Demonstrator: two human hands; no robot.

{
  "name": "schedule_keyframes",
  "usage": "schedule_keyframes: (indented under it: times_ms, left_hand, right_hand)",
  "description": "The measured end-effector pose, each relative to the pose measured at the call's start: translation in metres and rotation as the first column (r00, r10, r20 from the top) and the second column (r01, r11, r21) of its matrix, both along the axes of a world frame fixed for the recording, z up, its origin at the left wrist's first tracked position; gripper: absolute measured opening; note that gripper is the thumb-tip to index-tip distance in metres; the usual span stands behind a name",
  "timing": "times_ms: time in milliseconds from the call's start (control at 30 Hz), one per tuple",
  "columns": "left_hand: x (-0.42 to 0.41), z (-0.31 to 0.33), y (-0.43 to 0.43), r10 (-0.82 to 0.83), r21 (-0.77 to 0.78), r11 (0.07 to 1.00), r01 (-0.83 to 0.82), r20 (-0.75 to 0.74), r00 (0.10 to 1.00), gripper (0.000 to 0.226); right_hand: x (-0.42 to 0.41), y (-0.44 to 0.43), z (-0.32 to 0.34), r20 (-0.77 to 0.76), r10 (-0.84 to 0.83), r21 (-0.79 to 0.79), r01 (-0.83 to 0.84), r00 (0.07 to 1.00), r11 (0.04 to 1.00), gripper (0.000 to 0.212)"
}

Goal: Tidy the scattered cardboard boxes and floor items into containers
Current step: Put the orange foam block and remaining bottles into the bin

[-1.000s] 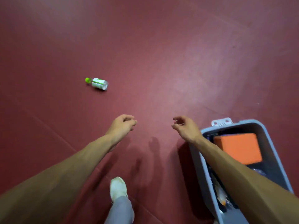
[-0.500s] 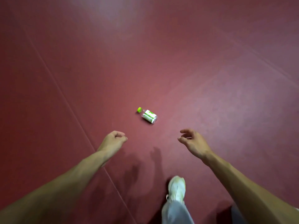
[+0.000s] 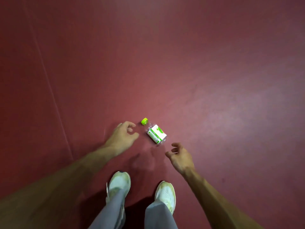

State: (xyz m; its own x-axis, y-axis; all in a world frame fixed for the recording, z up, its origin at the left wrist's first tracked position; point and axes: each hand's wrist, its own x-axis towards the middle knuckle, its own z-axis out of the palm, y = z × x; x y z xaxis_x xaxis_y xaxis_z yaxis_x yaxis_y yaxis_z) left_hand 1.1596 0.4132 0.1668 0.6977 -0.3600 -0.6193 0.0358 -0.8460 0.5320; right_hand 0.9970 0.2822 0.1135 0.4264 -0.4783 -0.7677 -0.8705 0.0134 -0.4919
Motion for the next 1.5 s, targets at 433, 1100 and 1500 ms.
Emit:
schedule_keyframes:
  times_ms: [433,1100,1500]
  left_hand:
    - [0.063,-0.186,0.036,-0.005,0.101,0.994,0.031,-0.245,0.969,0.010]
    - [-0.032,0.138,-0.058,-0.474,-0.054,0.873,0.485,-0.332,0.816,0.013]
    - [-0.315,0.190,0.030,-0.851,-0.146,0.518,0.843,-0.194,0.489,0.011]
  right_hand:
    - [0.107,0.011,-0.216,-0.180,0.229,-0.137,-0.255,0.957,0.957,0.068]
    - [-0.089,0.006,0.185,0.198,-0.836,0.272,0.790,0.512,0.549,0.029]
    - [-0.376,0.221,0.239,0.245,-0.965,0.204,0.978,-0.096,-0.046,0.026]
